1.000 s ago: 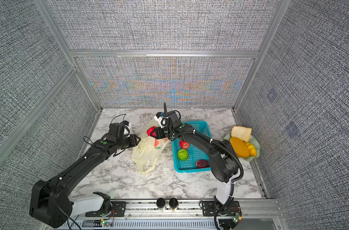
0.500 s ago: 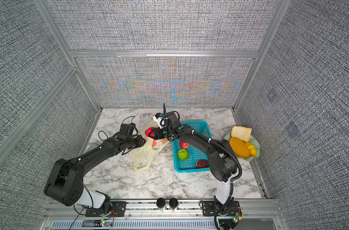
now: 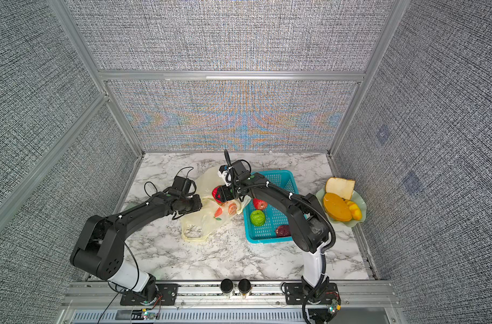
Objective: Untie the knot of a plastic bag & take out the apple
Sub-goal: Pick up the apple from the plastic bag, then place the apple in the basket.
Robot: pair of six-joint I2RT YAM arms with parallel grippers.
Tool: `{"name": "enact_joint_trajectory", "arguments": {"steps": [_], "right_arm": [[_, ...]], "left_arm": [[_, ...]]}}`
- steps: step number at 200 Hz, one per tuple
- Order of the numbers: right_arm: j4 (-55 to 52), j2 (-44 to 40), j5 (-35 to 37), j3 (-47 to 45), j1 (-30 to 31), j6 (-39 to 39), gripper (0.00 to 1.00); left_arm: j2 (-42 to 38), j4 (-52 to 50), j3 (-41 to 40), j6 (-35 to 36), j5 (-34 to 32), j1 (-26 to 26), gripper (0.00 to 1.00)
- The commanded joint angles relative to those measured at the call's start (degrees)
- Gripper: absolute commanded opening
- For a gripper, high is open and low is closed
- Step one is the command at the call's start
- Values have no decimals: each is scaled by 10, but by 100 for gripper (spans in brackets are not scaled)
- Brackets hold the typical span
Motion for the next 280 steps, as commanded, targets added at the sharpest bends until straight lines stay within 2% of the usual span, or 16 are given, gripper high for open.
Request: {"name": "enact_joint_trajectory", "arguments": {"steps": [1, 15, 41, 50, 59, 108, 121, 140, 165, 198, 226, 258, 280], "right_arm": [[14, -40, 8, -12, 1, -8, 58], [38, -76, -19, -20, 0, -12, 59], [115, -148, -146, -38, -16, 2, 59], [141, -175, -157, -48, -24, 18, 59], [142, -201, -131, -55, -33, 23, 59], [7, -321, 130, -94, -125, 19, 60], [-48, -337, 207, -102, -133, 1, 60], [-139, -341, 272, -112, -149, 4, 61], [-203, -343, 280, -157, -154, 15, 63], [-234, -329, 264, -218, -156, 40, 65], [-247, -300, 251, -238, -157, 47, 69], [-231, -279, 235, -247, -157, 47, 77], [-222, -280, 230, -241, -159, 52, 78]], "left_arm": [[-5, -19, 0, 11, -15, 2, 26], [-10, -22, -1, 12, -20, 3, 26], [-22, -34, 10, 16, -23, 4, 26], [-26, -38, 18, 19, -24, 4, 27], [-33, -46, 27, 24, -27, 4, 28], [-144, -56, 68, 55, -73, 4, 39], [-183, -54, 77, 77, -89, 4, 40], [-245, -22, 65, 100, -115, 4, 43], [-313, -16, 54, 108, -155, 5, 50], [-335, -62, 51, 108, -192, 6, 52], [-357, -44, 21, 98, -202, 6, 52], [-406, 6, -37, 100, -214, 6, 46], [-431, 6, -56, 94, -250, 6, 44]]}}
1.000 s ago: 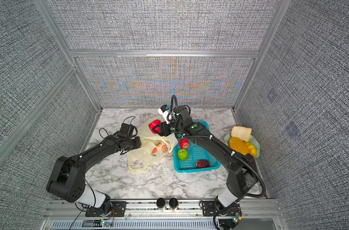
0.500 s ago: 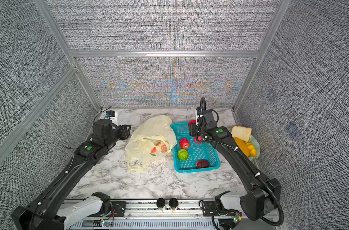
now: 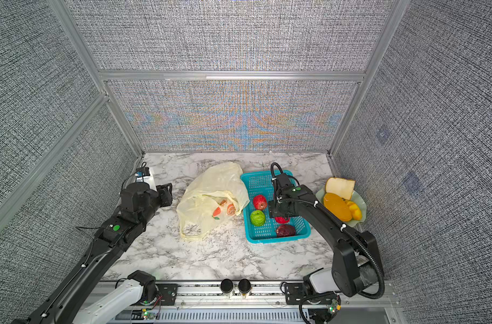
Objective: Untie the knot of a plastic bag & take out the apple
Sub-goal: Place the apple in the basket, then reset both arms
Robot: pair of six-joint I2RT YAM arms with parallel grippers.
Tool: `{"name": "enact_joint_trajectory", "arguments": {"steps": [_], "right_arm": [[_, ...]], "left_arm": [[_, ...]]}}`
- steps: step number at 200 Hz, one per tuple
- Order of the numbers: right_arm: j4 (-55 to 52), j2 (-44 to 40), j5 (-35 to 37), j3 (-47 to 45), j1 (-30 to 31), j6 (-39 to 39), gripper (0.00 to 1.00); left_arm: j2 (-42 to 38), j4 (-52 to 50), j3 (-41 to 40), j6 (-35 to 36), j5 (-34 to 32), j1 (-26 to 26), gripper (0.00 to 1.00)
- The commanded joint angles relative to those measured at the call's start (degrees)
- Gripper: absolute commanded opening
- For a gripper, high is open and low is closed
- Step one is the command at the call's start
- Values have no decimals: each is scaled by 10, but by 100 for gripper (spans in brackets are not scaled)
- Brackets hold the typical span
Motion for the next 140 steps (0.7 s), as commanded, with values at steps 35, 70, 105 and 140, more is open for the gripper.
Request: {"name": "enact_joint_trajectory", "arguments": {"steps": [35, 70, 105, 140], "right_arm": [[62, -63, -4, 12, -6, 15, 78], [111, -121, 32, 7, -20, 13, 79], [146, -164, 32, -17, -50, 24, 84], [197, -204, 30, -63, -68, 35, 99]], "left_arm": [[-30, 11, -28, 2, -74, 1, 52], [-26, 59, -71, 19, -142, 0, 59], [-24, 229, -170, 127, -267, 2, 67], [-15, 574, -343, 307, -290, 11, 69]]}}
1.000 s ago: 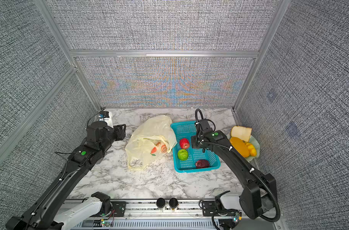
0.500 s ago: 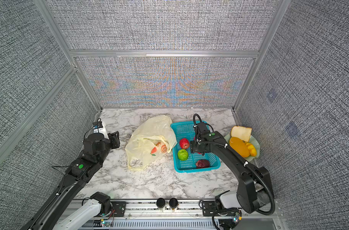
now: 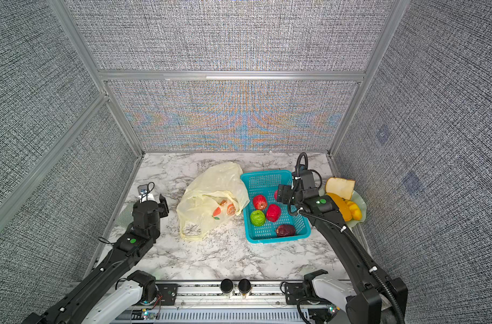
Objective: Untie the knot of a plastic bag & take out the apple
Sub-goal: Reset both arms
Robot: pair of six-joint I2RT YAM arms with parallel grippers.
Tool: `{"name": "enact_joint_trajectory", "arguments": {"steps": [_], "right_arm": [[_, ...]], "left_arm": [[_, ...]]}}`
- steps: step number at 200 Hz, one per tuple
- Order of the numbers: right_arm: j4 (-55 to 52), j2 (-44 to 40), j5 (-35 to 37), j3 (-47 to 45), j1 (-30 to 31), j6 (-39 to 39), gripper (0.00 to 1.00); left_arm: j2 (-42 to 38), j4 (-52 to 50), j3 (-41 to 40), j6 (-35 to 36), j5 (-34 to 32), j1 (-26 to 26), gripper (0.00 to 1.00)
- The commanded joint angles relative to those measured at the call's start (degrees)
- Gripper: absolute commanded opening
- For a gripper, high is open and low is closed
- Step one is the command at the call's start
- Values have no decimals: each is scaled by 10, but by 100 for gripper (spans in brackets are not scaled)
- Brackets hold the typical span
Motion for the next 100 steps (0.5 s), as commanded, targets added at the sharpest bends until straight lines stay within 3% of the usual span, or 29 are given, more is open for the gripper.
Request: {"name": "enact_joint_trajectory", "arguments": {"steps": [1, 27, 51, 74, 100], "right_arm": [[52, -20, 3, -24, -6, 13, 99], [88, -36, 12, -65, -20, 12, 99], [101, -33, 5, -74, -36, 14, 99], [108, -25, 11, -78, -50, 6, 99], [122, -14, 23, -84, -76, -12, 99]], "left_arm": [[10, 292, -82, 143, -40, 7, 69], [77, 489, -161, 104, -6, 31, 69], [211, 542, -140, 129, -2, 48, 69], [350, 712, -144, 147, -11, 58, 71], [419, 728, -114, 157, 14, 70, 72]]}}
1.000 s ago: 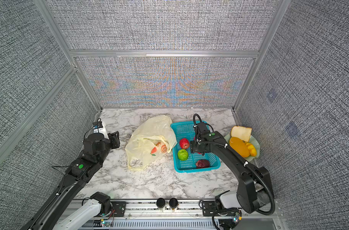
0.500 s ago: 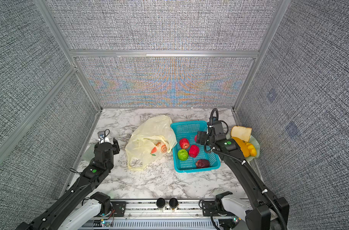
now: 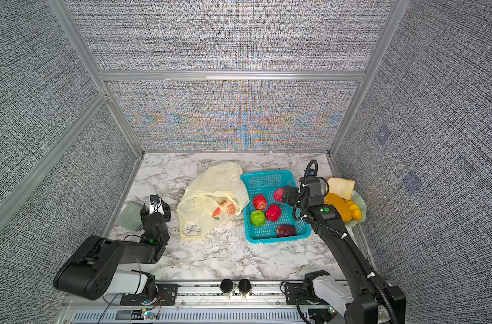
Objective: Untie the knot of a plastic bag & take out the apple
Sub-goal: Reset both arms
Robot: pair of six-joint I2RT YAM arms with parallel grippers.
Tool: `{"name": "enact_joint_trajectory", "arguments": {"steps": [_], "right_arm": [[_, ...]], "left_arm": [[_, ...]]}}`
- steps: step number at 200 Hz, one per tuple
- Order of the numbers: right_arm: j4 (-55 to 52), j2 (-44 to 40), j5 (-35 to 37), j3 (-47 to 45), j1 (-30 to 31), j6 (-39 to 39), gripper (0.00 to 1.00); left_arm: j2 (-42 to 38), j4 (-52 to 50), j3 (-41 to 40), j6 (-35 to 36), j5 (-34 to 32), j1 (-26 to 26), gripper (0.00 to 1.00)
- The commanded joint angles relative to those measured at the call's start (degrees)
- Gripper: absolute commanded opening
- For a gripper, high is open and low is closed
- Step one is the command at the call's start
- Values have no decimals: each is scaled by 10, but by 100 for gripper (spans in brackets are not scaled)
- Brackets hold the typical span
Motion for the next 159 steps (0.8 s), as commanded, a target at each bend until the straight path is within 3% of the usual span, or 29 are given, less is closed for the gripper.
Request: {"name": "enact_joint_trajectory", "arguments": {"steps": [1, 36, 48, 66, 89, 105, 112, 124, 136, 159], "right_arm": [[27, 7, 19, -4, -17, -16, 99], [77, 13, 56, -35, -50, -73, 99], [120, 11, 57, -61, -59, -102, 99], [207, 7, 59, -109, -71, -124, 99], [306, 14, 20, -164, -91, -125, 99], [384, 26, -8, -202, -100, -126, 99], [418, 32, -12, -218, -103, -125, 99], [474, 45, -14, -243, -112, -123, 99], [528, 64, -24, -263, -125, -123, 99], [597, 118, -46, -276, -150, -123, 99]], "left_arm": [[35, 109, 24, 21, 22, 8, 72], [25, -95, 102, -43, 167, 80, 72], [34, -132, 129, -47, 176, 88, 71], [22, -96, 106, -46, 182, 88, 66], [-1, 107, -15, -51, 199, 92, 62], [39, 188, -46, -36, 237, 93, 62], [60, 173, -20, -30, 233, 96, 66], [17, 17, 24, -76, 290, 129, 69], [-14, -89, 54, -88, 294, 132, 70], [16, 29, 22, -65, 300, 131, 73]]}}
